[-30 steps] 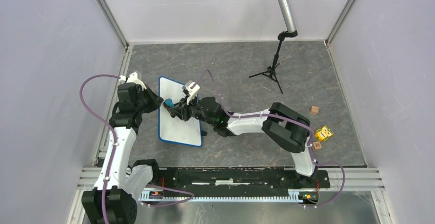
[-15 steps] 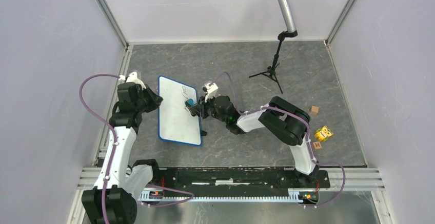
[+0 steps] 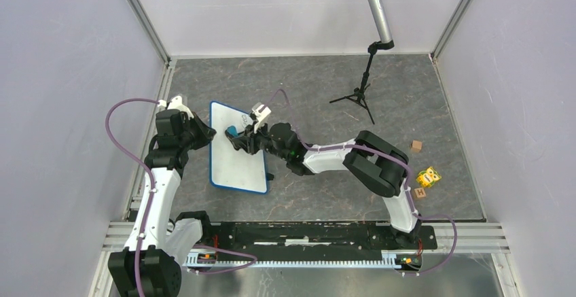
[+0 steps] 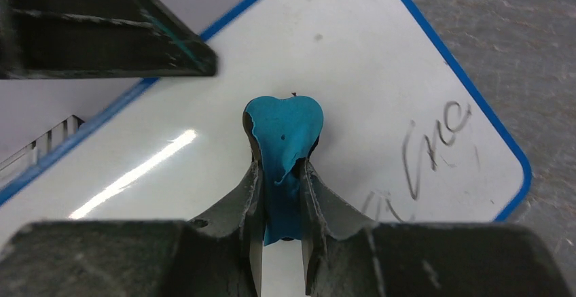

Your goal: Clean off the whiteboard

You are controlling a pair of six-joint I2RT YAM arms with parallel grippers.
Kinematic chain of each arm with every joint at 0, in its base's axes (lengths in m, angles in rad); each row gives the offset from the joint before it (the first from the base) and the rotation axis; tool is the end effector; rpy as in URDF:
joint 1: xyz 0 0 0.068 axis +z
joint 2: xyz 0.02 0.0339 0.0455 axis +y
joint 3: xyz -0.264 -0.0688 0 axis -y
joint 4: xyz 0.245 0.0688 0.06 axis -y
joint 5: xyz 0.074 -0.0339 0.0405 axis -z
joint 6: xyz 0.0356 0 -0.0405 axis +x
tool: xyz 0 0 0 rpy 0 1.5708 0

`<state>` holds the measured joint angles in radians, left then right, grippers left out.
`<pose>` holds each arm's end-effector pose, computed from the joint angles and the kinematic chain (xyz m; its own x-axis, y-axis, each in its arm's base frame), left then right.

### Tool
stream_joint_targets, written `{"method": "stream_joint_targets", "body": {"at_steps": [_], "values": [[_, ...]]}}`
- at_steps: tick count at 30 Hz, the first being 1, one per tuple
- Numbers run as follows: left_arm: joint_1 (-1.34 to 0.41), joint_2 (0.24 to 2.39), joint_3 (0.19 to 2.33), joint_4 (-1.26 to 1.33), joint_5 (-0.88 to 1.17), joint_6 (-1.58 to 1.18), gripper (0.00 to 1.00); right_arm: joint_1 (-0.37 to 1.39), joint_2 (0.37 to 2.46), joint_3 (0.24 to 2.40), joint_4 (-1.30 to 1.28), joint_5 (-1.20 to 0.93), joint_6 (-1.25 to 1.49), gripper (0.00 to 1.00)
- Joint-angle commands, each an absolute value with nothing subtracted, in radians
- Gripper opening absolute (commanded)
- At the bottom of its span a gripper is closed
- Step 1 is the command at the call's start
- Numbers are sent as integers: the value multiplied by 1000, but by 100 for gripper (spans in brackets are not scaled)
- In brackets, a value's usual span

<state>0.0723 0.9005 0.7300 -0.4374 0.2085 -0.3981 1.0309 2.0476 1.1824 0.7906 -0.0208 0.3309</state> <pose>0.1970 0.0069 0.2758 -0.5634 -0.4211 -0.7108 -0.1298 0.8948 -0.4272 0.2333 0.3907 0.1923 -0.3183 0.1007 -0.9426 -0.8087 0.4900 0.3255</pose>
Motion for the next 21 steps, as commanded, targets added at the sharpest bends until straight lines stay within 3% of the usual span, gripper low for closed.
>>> {"method": "stream_joint_targets", "body": {"at_steps": [1,7,16,21], "values": [[55,905,728,-503,269,-388,2,969,2118,1069,828,-29,446,6],[57,902,727,-503,272,-388,2,898,2144,963,943,-90,590,5],[56,914,728,-503,283,-389,2,1019,2051,1154,812,-95,424,6],[56,913,728,-503,280,-388,2,1003,2112,1283,764,-127,417,6]]}}
